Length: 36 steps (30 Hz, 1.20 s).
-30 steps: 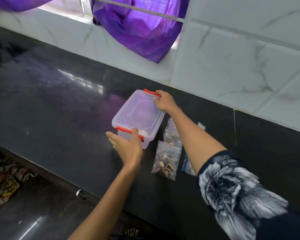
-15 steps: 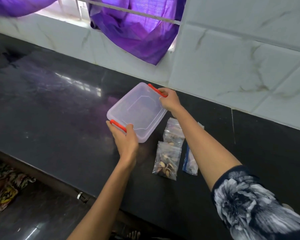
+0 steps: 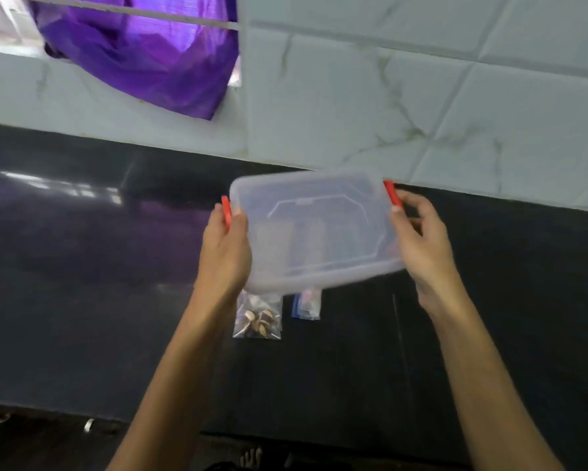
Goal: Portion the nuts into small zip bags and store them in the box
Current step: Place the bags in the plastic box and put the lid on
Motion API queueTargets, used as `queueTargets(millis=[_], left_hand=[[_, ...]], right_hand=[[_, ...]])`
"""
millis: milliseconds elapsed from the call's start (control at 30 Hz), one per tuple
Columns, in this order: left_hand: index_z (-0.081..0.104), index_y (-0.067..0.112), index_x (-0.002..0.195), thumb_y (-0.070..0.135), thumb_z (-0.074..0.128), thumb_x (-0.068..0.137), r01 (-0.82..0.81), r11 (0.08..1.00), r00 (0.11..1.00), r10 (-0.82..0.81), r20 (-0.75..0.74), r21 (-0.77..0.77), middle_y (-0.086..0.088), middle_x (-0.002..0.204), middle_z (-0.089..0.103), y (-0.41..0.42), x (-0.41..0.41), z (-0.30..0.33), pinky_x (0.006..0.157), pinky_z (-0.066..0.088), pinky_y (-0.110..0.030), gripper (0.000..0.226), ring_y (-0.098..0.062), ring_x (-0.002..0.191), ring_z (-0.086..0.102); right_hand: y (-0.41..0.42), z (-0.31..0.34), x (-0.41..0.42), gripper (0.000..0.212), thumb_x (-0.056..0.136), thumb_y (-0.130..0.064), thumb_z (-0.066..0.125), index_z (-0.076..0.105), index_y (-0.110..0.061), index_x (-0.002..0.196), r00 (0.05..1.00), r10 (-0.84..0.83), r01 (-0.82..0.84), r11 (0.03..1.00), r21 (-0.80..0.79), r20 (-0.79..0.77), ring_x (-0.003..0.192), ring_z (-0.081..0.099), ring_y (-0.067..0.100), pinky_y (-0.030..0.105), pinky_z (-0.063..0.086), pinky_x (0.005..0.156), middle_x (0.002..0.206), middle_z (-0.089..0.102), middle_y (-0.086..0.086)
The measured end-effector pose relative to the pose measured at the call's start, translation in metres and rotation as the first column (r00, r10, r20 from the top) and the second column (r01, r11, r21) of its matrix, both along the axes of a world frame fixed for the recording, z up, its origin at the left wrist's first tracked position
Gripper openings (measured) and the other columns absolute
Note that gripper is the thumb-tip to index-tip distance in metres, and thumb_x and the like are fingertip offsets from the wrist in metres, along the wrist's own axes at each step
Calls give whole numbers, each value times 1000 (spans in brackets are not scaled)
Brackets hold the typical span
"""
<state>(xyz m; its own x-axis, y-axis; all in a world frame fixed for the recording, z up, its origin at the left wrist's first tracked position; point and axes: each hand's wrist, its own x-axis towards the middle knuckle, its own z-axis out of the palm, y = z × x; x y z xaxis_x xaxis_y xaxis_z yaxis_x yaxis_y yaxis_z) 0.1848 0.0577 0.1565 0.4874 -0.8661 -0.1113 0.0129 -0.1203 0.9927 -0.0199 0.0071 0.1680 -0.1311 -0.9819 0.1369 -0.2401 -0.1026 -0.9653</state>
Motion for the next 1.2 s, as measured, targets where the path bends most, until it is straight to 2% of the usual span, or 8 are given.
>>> queueTargets(millis=[100, 267, 533, 767, 900, 1067, 1133, 1200], left_hand=[[49, 25, 129, 28, 39, 101, 86, 995, 996, -87, 9, 47, 2, 129, 56, 23, -36, -16, 103, 43, -43, 30, -15, 114, 55], [24, 26, 150, 33, 35, 101, 181, 966, 982, -188, 24, 183, 13, 150, 30, 50, -79, -46, 113, 21, -25, 51, -2, 136, 27], [27, 24, 149, 36, 36, 99, 199, 940, 974, -220, 48, 276, 8, 153, 30, 54, -97, -68, 110, 25, -25, 52, -6, 136, 30], [30, 19, 148, 32, 36, 100, 160, 945, 978, -191, 85, 287, 18, 134, 36, 68, -114, -69, 99, 27, -18, 50, 2, 122, 32], [37, 15, 145, 32, 34, 99, 76, 962, 975, -127, 185, 261, 9, 138, 44, 69, -119, -72, 91, 31, -12, 49, 0, 119, 37], [54, 12, 134, 32, 34, 100, 0, 972, 972, -55, 227, 235, 7, 122, 60, 67, -121, -81, 82, 41, -21, 44, -11, 109, 54], [65, 1, 105, 35, 36, 100, -9, 970, 983, -35, 179, 243, 4, 89, 72, 67, -120, -81, 72, 47, -36, 45, -23, 85, 62], [64, 4, 83, 38, 37, 99, -32, 962, 992, -2, 126, 272, 9, 58, 62, 66, -117, -81, 57, 42, -31, 46, -13, 61, 54]], right_hand=[[33, -16, -36, 16, 98, -33, 46, 49, -39, 113, 998, -59, 55, 990, 131, 21, 72, 59, -5, 16, 47, 59, 92, 57, -13], [69, -48, -71, 21, 99, -34, 40, 43, -37, 120, 991, -129, 130, 936, 327, -25, 77, 55, 2, 20, 42, 57, 94, 51, -16], [90, -73, -88, 19, 100, -26, 39, 42, -25, 119, 986, -150, 165, 917, 364, -68, 71, 52, -23, 12, 44, 57, 90, 46, -18], [99, -80, -105, 24, 99, -26, 39, 41, -26, 123, 986, -137, 164, 916, 366, -99, 82, 53, -5, 15, 43, 67, 94, 47, -17], [102, -81, -104, 35, 100, -20, 37, 38, -22, 134, 991, -95, 123, 932, 340, -97, 85, 39, -36, -1, 40, 71, 100, 42, -33], [100, -88, -106, 40, 100, -25, 32, 38, -27, 140, 990, -81, 115, 936, 332, -114, 88, 37, -38, -7, 35, 67, 98, 40, -40], [101, -90, -106, 42, 100, -30, 31, 36, -31, 141, 989, -77, 115, 937, 329, -126, 92, 40, -34, -3, 38, 69, 102, 39, -42], [100, -90, -105, 43, 99, -33, 30, 34, -34, 142, 990, -69, 109, 933, 343, -125, 92, 42, -28, 1, 38, 69, 103, 36, -45]])
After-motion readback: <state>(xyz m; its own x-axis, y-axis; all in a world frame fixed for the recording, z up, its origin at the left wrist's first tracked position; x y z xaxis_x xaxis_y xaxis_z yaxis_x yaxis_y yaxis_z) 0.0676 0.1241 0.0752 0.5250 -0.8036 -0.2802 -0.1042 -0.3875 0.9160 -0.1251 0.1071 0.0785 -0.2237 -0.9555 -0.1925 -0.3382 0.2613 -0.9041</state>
